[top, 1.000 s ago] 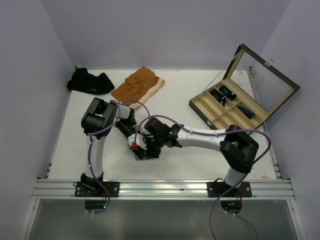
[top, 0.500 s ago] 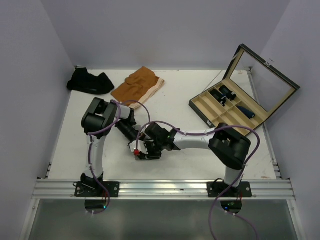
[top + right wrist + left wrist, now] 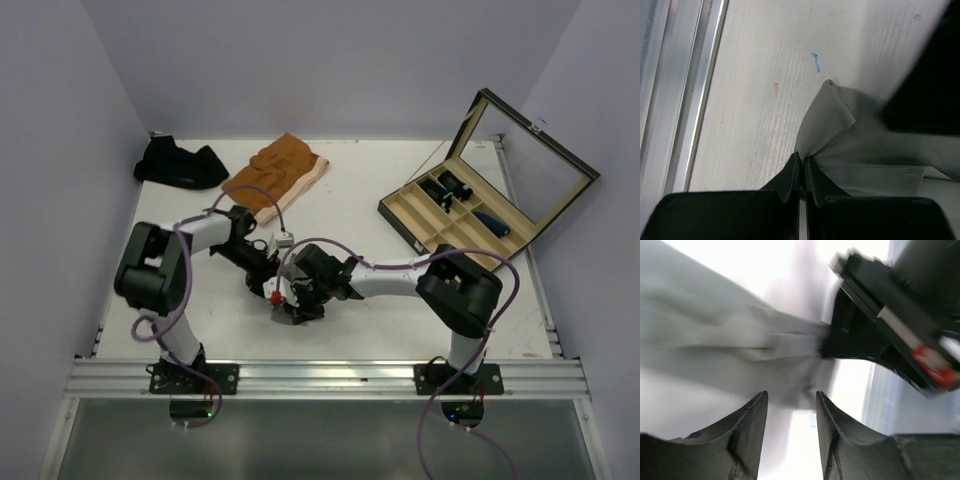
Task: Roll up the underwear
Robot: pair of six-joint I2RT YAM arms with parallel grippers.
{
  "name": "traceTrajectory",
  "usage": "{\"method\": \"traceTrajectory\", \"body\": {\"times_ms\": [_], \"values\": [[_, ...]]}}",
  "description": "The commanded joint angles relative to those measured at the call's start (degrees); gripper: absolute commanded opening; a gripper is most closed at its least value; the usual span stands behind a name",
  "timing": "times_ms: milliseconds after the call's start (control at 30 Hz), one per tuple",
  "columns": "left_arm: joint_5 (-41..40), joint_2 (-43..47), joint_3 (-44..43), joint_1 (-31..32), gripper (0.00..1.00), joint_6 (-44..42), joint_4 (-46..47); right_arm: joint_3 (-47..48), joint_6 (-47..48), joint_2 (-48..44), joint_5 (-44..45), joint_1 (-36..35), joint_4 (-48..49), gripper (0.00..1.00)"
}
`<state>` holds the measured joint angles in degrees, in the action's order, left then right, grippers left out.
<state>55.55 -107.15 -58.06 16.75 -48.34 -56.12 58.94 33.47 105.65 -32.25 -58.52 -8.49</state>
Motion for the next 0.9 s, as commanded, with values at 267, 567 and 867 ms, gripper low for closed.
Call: {"method": "traceTrajectory", "body": {"times_ms": [267, 567, 867], "values": [[-15.55, 40.59, 8.41, -7.00, 0.54, 19.50, 25.36, 0.65, -18.26, 8.78, -14.41, 6.74, -2.85, 0.00], [-25.70, 49.76, 5.16, -7.09, 1.00, 42.65, 37.93, 7.06, -21.25, 18.01, -21.18, 12.20, -6.97, 0.00], [-24.44, 64.17, 20.17, -0.34, 0.80, 9.43, 26.09, 11.99, -22.31, 25.83, -25.31, 13.43, -10.31, 0.00]]}}
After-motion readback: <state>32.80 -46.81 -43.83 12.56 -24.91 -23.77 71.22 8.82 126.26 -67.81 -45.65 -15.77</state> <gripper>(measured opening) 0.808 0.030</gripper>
